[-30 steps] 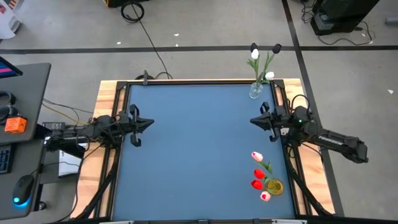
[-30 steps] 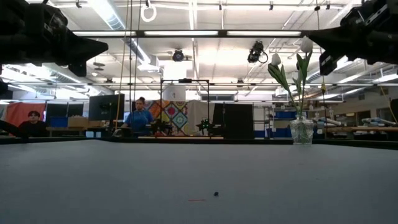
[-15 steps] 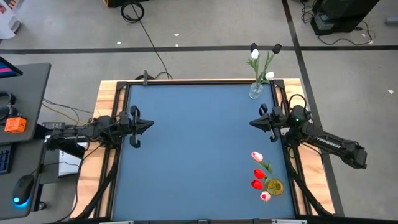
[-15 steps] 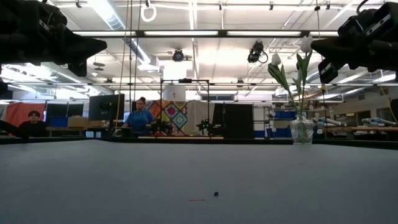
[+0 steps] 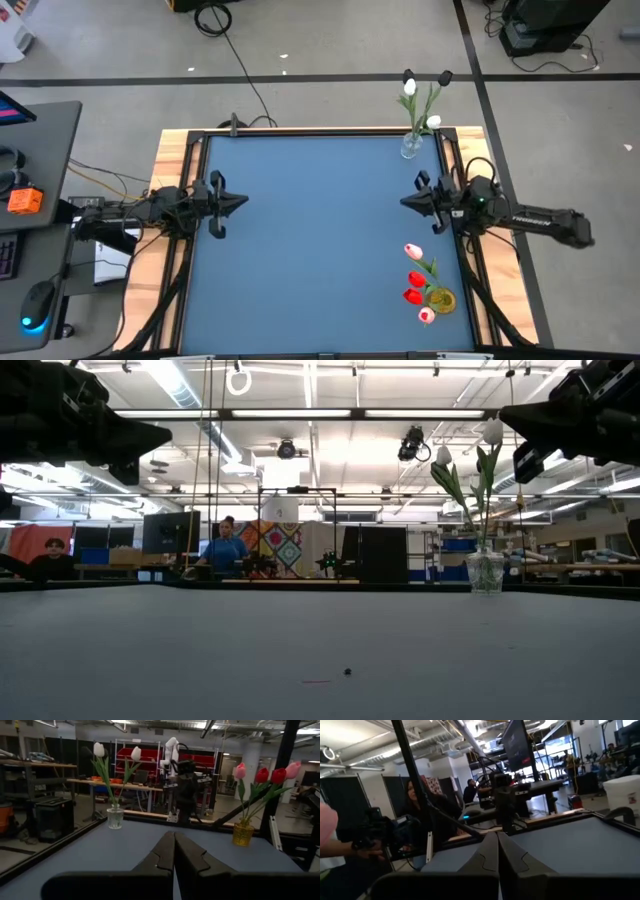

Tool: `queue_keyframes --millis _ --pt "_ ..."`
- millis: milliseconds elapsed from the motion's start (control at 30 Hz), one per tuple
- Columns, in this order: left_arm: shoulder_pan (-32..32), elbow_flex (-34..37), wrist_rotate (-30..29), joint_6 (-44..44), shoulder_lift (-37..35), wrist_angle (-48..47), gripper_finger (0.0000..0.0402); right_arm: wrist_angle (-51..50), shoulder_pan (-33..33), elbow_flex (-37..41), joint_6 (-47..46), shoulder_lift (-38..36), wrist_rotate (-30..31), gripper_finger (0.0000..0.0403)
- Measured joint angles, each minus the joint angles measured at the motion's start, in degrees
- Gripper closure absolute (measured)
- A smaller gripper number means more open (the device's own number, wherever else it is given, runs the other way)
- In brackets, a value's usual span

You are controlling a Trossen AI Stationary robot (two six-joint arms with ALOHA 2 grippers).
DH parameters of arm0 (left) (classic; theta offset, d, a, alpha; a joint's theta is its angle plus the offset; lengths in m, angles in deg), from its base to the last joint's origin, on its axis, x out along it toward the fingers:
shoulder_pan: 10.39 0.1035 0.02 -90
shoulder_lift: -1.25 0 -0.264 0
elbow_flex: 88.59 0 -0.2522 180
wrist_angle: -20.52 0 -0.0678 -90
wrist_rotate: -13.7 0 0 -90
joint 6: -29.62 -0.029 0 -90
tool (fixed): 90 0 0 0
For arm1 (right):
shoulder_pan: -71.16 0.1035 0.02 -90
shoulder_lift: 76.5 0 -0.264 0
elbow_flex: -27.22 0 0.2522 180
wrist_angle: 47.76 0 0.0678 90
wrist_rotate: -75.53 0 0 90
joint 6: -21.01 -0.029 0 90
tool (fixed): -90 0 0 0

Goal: Sort flowers into vase by color
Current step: Return to Home Position

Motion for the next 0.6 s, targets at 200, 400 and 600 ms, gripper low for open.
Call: queue_keyframes --millis 200,400,600 --pt "0.0 0.0 -1.8 -0.5 0.0 0.0 0.0391 -2.5 6.9 0.0 4.1 1.6 7.9 0.0403" --pt "0.0 0.0 -3.5 1.0 0.0 -4.3 0.0391 -10.9 9.3 0.0 8.0 1.9 16.9 0.0402" --pt "0.0 0.0 -3.3 2.0 0.0 -4.0 0.0398 -15.6 9.1 0.0 7.5 1.9 15.0 0.0402"
